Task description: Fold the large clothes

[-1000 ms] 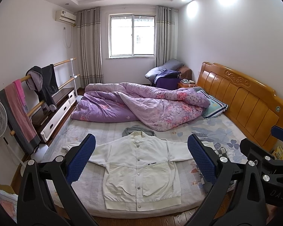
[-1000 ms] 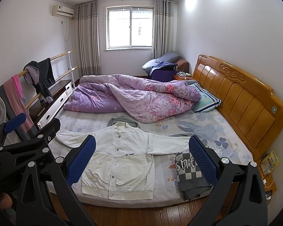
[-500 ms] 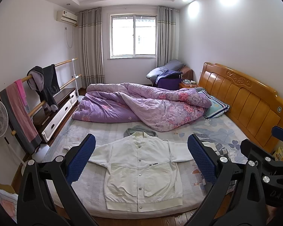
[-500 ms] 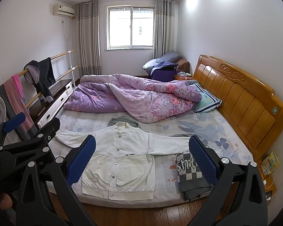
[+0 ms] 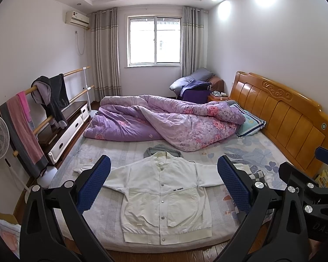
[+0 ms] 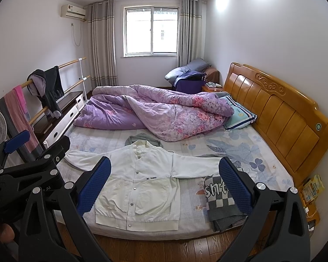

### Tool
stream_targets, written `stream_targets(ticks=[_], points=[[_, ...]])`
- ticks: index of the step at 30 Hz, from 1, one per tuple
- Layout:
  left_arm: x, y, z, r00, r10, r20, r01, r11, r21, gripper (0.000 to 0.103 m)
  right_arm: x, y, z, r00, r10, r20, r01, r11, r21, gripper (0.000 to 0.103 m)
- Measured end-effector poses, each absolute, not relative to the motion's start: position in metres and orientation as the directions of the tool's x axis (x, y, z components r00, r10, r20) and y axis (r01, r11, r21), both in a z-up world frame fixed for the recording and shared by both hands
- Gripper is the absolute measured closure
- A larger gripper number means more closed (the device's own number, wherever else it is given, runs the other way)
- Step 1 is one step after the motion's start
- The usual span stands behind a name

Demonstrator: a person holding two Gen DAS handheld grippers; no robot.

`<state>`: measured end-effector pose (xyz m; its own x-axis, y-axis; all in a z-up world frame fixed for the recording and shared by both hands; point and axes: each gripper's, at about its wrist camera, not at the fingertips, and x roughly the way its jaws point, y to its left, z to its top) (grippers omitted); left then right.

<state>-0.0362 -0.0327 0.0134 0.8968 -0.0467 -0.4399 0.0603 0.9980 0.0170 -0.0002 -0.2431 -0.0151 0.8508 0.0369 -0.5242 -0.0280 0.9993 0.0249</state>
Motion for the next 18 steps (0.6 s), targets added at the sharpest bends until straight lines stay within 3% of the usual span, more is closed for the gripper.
stream_targets(ticks=[18], points=[[-0.0345,-0.0304,0.0070,0.896,-0.050,-0.442,0.065,0.998,0.020,0.005,-0.0014,-0.2415,-0.0188,0.848,0.030,-0.529,-0.020,0.999,0.025,0.008]])
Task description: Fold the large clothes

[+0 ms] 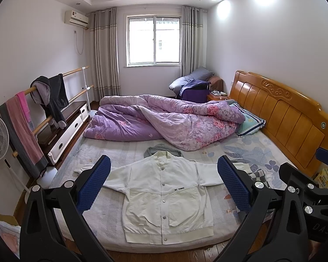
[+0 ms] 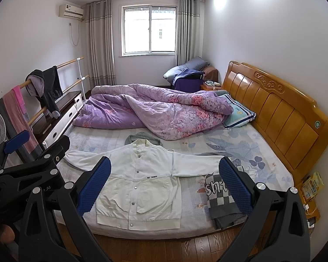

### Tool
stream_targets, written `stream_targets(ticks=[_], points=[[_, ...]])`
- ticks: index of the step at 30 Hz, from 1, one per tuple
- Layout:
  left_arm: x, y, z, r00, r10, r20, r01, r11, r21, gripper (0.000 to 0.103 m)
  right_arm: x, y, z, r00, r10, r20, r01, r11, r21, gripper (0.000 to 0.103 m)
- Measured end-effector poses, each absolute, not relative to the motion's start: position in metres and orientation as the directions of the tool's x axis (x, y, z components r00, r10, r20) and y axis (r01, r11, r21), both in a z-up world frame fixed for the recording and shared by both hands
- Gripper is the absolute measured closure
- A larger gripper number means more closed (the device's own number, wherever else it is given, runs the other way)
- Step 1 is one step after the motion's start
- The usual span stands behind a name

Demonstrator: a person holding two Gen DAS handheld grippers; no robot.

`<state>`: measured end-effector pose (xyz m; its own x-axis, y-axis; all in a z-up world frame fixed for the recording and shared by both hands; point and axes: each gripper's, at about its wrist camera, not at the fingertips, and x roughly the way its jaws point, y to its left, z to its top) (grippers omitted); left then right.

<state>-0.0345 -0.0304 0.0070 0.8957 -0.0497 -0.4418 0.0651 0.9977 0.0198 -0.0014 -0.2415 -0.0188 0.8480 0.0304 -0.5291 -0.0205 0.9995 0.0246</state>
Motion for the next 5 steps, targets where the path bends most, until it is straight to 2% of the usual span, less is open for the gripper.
stream_targets(ticks=[5], points=[[-0.0344,-0.0278,0.0074,0.897,-0.051,-0.440,0.069,0.997,0.024,0.005,-0.0010,-0.2414,-0.0187,0.846,0.030,-0.532,-0.019,1.000,0.025,0.008]])
